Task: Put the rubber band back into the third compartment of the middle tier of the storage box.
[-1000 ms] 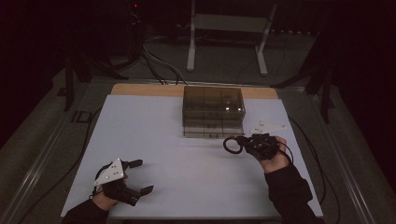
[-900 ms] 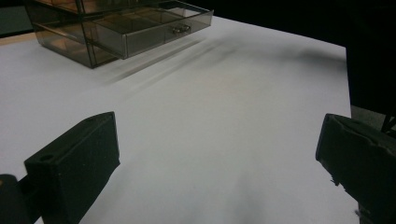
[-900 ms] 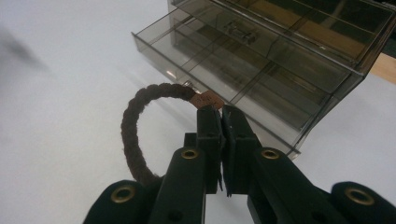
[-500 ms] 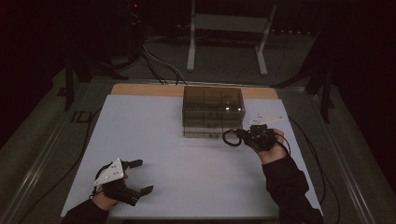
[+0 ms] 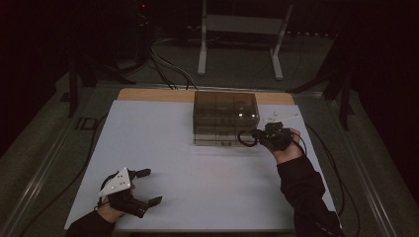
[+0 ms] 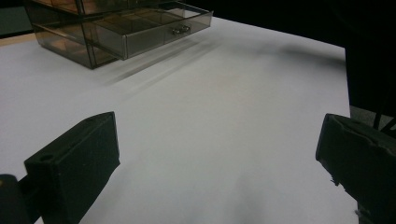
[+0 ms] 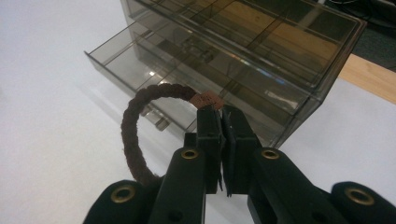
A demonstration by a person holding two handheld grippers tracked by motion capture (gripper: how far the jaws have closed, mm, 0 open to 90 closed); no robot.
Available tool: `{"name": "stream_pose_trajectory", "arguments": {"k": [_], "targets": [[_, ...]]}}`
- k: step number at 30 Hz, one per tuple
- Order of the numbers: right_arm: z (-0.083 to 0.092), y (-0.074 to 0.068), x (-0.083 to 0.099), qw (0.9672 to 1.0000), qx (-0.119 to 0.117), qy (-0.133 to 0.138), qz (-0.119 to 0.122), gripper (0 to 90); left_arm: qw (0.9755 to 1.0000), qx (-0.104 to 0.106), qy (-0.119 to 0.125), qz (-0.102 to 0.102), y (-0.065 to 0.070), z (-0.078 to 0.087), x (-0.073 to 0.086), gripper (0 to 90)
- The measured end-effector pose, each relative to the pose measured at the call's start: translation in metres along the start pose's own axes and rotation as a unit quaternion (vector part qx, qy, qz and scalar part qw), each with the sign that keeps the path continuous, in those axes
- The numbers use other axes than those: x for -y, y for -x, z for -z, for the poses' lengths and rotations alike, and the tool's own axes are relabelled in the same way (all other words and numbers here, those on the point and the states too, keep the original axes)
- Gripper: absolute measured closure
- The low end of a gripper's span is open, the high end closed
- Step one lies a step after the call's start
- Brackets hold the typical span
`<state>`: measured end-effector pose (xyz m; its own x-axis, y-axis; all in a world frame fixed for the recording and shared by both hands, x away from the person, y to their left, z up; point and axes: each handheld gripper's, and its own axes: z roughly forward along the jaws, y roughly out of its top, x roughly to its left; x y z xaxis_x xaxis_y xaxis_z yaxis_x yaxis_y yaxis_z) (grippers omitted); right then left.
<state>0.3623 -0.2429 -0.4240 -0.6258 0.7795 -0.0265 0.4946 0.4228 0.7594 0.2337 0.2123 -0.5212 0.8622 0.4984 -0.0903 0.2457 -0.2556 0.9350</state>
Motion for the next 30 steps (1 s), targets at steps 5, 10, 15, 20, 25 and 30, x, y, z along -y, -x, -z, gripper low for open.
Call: {"name": "stream_pose_trajectory", "arguments": {"k": [5,10,15,20,25,30], "targets": [[-0.004,0.005,-0.004,1.0000,0.002,-0.002,-0.003,87.4,1.0000,0.001,0.000,0.000,0.000,0.000,0.000,0.3],[-0.009,0.009,-0.006,1.0000,0.004,-0.003,-0.005,87.4,1.0000,0.002,0.000,0.000,0.000,0.000,0.000,0.3],[-0.014,0.013,-0.008,0.9999,0.008,-0.009,-0.008,87.4,1.0000,0.001,0.000,-0.001,0.000,0.000,0.000,0.3],[-0.021,0.018,-0.009,0.9998,0.011,-0.014,-0.010,87.4,1.0000,0.001,0.000,-0.001,0.000,0.000,0.000,0.3],[-0.028,0.021,-0.009,0.9997,0.014,-0.018,-0.012,87.3,1.0000,0.002,0.000,0.000,0.000,0.000,0.000,0.3],[-0.036,0.024,-0.009,0.9995,0.015,-0.024,-0.014,87.3,1.0000,0.002,0.000,0.000,0.000,0.000,0.000,0.3]]}}
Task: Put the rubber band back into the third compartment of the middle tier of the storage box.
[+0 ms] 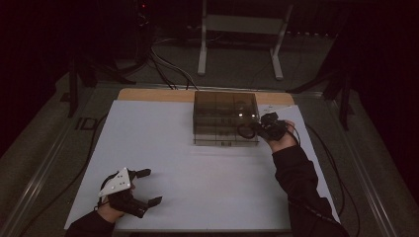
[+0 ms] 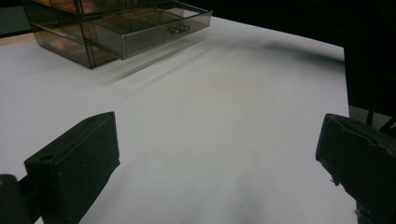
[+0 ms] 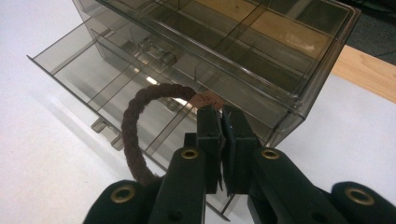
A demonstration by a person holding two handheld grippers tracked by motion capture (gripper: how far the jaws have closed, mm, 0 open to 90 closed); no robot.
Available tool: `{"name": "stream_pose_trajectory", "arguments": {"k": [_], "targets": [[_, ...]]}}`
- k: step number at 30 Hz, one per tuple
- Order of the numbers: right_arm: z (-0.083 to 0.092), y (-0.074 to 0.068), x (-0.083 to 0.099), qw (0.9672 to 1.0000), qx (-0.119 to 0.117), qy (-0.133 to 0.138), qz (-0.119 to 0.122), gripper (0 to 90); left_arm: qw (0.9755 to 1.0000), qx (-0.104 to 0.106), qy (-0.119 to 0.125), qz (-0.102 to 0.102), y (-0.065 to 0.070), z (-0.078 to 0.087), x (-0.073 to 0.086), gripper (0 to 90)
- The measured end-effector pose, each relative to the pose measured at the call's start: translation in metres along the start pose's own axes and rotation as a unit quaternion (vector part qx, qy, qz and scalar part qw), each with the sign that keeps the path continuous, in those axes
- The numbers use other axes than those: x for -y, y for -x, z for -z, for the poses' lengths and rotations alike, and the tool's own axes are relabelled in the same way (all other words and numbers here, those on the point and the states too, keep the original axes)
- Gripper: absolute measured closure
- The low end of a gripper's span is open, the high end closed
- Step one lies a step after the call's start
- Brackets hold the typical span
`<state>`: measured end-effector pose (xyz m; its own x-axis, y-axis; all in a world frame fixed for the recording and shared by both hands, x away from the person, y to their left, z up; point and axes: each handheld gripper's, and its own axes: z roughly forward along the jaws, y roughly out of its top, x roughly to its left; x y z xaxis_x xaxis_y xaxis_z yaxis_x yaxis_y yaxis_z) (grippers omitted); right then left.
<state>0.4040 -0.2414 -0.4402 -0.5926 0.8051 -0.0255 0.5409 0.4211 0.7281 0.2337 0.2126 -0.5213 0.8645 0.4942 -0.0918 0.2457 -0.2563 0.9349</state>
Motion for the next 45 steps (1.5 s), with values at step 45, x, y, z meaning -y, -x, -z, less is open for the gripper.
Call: {"name": "stream_pose_trajectory", "arguments": {"k": [45], "targets": [[-0.043,0.008,0.014,0.9978,0.021,-0.063,0.003,87.1,1.0000,0.002,-0.002,0.001,0.000,-0.001,0.000,0.3]]}}
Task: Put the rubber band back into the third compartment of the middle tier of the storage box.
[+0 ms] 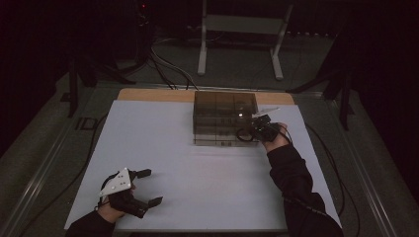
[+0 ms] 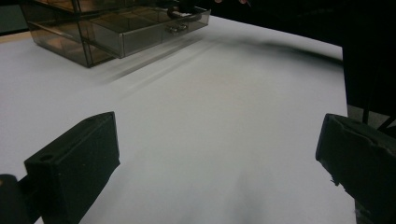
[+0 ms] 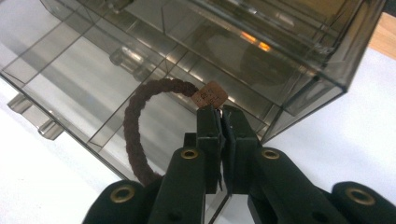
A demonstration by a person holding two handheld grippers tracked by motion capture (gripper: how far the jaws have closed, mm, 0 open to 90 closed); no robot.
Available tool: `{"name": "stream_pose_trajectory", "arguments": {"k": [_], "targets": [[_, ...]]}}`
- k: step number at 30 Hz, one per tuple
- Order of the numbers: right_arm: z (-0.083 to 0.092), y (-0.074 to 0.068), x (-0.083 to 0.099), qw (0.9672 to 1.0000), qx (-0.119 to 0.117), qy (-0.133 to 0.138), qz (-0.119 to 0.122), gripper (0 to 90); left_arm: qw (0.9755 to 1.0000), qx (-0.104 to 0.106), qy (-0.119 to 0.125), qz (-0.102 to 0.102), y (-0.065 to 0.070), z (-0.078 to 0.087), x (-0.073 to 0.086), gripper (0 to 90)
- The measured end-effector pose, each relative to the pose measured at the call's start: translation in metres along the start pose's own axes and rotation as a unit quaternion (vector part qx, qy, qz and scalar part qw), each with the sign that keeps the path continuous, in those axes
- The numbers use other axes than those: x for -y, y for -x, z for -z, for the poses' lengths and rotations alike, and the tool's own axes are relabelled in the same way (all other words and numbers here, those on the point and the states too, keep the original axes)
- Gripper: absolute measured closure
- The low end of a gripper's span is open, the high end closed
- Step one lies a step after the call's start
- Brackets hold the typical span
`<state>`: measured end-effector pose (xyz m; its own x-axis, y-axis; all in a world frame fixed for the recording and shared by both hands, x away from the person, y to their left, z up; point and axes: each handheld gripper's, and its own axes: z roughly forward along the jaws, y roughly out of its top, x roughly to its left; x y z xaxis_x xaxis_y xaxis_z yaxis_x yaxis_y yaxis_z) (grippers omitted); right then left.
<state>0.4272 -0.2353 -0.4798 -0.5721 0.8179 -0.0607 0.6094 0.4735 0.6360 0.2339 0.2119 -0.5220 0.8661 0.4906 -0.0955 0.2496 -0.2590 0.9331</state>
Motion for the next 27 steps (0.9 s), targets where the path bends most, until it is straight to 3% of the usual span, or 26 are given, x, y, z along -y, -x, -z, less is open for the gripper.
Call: {"name": "stream_pose_trajectory", "arguments": {"k": [21,27], "targets": [[-0.0080,-0.0047,-0.0011,0.9992,0.004,-0.039,0.010,86.4,1.0000,0.001,0.000,0.001,-0.0003,-0.0003,0.0001,0.3],[-0.0034,-0.0035,-0.0020,0.9994,-0.003,-0.034,0.002,84.5,1.0000,0.001,0.000,0.000,-0.0002,-0.0005,-0.0001,0.3]]}}
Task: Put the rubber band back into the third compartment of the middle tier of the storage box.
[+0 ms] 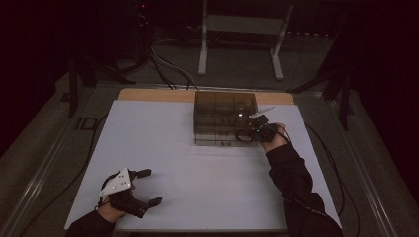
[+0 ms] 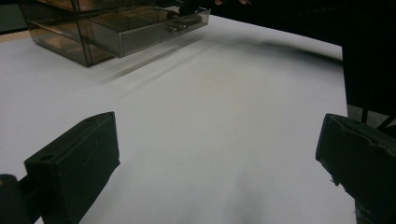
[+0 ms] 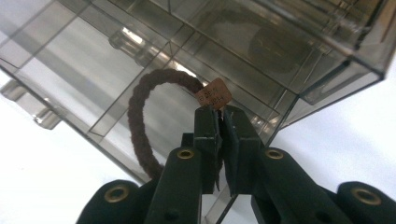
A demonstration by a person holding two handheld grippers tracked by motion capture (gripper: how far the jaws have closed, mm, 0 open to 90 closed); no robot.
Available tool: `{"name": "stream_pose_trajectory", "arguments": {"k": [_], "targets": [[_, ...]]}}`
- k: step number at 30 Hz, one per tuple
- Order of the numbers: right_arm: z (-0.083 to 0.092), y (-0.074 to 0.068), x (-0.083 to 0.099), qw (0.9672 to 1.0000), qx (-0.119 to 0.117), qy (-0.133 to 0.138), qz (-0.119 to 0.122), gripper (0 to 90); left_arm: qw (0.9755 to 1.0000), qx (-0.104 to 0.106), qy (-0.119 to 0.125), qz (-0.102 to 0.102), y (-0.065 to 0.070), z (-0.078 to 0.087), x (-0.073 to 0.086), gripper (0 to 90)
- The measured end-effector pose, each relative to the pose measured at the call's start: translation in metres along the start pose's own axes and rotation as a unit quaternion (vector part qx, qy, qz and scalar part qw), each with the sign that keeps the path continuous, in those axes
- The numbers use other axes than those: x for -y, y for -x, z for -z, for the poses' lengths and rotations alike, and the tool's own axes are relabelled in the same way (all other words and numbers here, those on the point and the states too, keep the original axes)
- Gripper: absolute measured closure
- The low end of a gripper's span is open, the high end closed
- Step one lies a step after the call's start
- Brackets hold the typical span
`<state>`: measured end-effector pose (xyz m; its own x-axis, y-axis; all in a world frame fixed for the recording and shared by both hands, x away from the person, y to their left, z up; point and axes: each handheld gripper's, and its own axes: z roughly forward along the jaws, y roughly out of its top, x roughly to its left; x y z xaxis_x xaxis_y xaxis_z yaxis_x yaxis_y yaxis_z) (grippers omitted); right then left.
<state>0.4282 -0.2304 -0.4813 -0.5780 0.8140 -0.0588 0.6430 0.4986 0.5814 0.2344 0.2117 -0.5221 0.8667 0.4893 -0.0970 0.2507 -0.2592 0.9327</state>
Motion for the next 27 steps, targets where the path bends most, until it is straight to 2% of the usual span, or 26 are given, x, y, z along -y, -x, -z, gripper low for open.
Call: {"name": "stream_pose_trajectory", "arguments": {"k": [8,12,13,15,19,27], "targets": [[0.008,0.000,-0.002,1.0000,0.007,0.001,0.003,84.9,1.0000,0.000,0.000,0.000,0.000,0.000,0.000,0.3],[0.010,0.000,-0.003,1.0000,-0.006,0.007,0.000,77.3,1.0000,0.000,0.001,0.000,0.000,0.000,0.000,0.3],[0.010,0.000,-0.003,1.0000,-0.006,0.007,0.000,77.3,1.0000,0.000,0.001,0.000,0.000,0.000,0.000,0.3],[0.013,-0.003,-0.005,0.9999,-0.007,0.012,0.003,70.7,1.0000,0.000,0.001,0.001,0.000,0.000,0.000,0.3],[0.019,-0.004,-0.008,0.9997,-0.004,0.024,0.001,63.8,1.0000,0.000,0.001,0.000,0.000,0.000,0.000,0.3],[0.029,-0.006,-0.009,0.9988,-0.016,0.046,-0.006,54.0,1.0000,0.001,0.003,0.001,0.000,0.001,-0.001,0.3]]}}
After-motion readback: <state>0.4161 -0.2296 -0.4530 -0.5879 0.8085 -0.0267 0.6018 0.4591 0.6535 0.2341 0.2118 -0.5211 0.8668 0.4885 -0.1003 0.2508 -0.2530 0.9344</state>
